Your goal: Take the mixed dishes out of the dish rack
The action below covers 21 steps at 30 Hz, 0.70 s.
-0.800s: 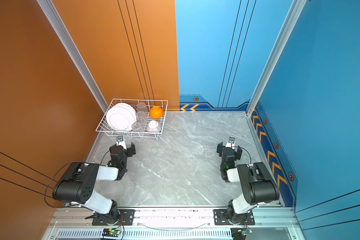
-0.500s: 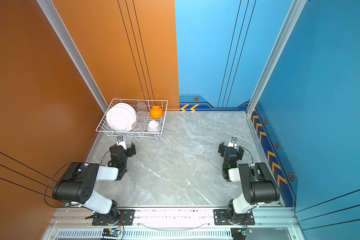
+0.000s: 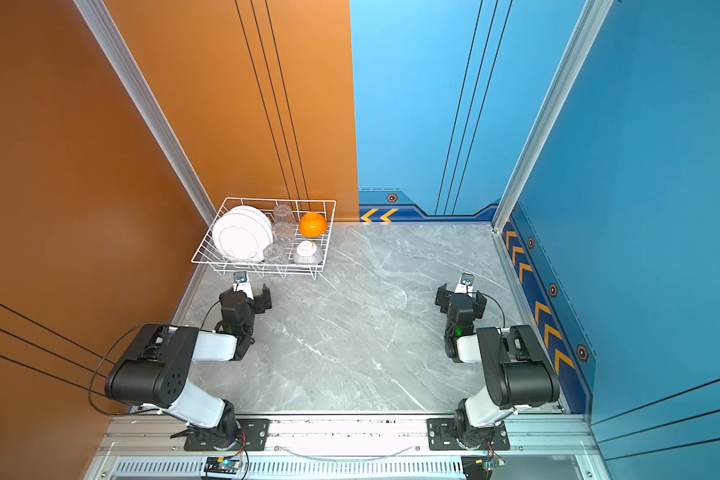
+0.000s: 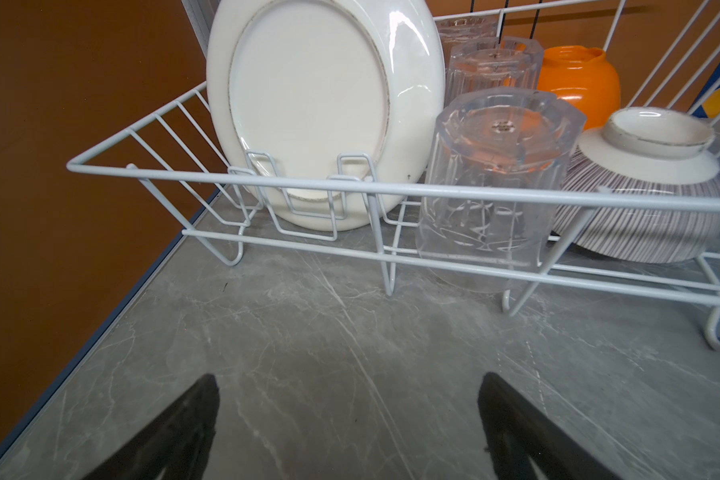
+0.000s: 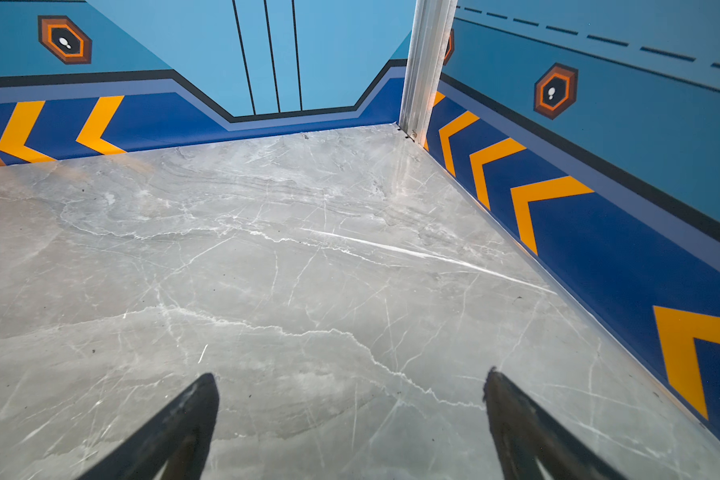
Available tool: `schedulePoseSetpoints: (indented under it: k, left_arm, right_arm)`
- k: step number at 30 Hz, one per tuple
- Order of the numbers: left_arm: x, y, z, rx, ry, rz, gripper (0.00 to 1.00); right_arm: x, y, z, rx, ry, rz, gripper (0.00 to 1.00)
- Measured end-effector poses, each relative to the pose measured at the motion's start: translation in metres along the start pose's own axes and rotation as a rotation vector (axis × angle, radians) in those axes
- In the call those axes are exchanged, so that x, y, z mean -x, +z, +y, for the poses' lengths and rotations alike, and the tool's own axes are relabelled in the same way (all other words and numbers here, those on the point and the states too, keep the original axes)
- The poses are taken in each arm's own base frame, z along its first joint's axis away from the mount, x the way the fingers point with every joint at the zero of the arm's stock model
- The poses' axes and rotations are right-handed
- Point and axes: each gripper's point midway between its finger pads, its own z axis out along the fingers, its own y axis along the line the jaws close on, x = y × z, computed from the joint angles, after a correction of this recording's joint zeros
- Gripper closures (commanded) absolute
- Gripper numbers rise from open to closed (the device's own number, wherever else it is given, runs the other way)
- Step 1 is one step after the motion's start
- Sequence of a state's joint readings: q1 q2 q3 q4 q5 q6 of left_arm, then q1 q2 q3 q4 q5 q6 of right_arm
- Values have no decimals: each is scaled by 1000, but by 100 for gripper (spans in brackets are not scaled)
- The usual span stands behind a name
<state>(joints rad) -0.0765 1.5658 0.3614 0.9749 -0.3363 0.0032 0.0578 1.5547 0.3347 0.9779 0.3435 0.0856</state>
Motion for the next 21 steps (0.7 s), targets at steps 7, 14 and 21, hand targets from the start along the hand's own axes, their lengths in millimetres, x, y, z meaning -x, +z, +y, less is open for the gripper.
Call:
schedulePoseSetpoints:
  k: [7,14,21]
  left_arm:
    - [0,0,0,0,0,0,2]
    - [0,0,0,0,0,0,2]
    - [1,-7,-4,11,10,-13,2]
  right_arm:
    - [0,0,0,0,0,0,0]
    - [0,0,0,0,0,0,0]
    - [5,-6,7,15,-13,-1,0]
